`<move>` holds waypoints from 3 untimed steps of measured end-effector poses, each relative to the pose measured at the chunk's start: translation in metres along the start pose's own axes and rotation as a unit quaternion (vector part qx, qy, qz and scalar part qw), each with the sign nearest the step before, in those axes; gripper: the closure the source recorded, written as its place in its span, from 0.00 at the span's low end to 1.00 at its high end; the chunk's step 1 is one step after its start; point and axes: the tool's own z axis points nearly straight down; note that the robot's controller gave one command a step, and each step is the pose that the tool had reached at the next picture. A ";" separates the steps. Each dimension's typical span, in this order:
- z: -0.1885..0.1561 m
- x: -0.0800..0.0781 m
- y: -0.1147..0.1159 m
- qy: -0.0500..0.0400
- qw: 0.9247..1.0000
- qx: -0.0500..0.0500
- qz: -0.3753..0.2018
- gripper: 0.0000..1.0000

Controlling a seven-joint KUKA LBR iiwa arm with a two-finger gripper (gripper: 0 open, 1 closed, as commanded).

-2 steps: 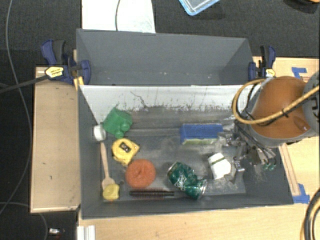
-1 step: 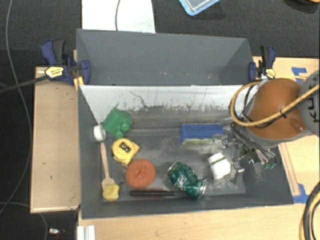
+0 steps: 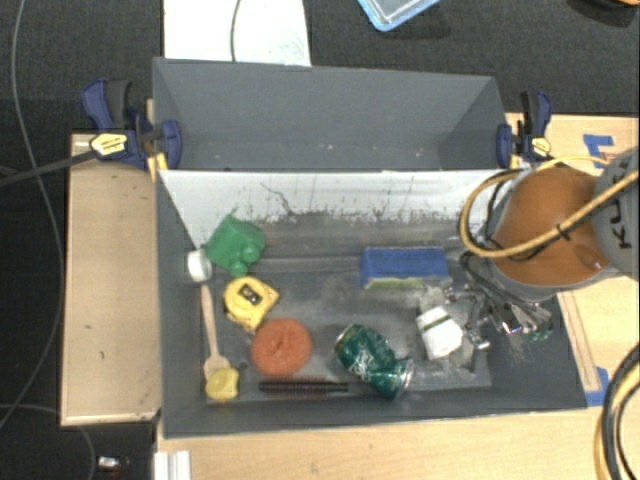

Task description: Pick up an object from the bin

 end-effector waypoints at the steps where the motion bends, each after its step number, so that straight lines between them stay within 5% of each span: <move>1: 0.024 0.006 -0.013 -0.002 0.995 0.001 -0.104 0.00; 2: 0.031 0.004 -0.019 -0.002 0.999 0.000 -0.048 1.00; 3: 0.031 0.004 -0.019 -0.002 0.999 0.000 -0.048 1.00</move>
Offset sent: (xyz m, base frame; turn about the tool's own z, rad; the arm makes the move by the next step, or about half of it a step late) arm 0.0014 -0.0198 -0.0318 -0.0950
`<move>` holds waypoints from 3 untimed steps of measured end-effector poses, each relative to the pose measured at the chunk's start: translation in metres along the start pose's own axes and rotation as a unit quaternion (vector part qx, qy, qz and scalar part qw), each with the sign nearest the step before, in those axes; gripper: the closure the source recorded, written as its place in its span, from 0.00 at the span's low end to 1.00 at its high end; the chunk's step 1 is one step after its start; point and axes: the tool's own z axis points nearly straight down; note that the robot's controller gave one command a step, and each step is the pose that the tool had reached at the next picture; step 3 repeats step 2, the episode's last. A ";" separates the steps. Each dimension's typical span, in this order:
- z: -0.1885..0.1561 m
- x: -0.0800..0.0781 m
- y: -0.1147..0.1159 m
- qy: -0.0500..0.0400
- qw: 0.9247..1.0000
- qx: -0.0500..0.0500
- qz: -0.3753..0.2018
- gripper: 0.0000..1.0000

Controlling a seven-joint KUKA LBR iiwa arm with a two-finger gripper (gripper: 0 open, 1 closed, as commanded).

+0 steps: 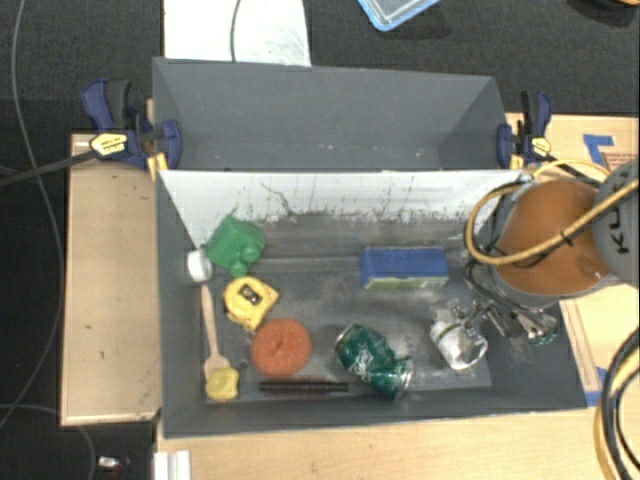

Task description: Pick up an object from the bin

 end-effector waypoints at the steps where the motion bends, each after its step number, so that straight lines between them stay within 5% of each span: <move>1: -0.030 0.002 0.002 0.004 1.000 -0.003 0.001 1.00; 2: -0.066 -0.001 0.000 -0.001 1.000 0.001 0.002 1.00; 3: -0.066 -0.001 0.000 -0.001 1.000 0.001 0.002 1.00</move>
Offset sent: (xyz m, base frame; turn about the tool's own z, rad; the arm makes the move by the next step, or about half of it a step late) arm -0.0029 0.0009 0.0528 0.0002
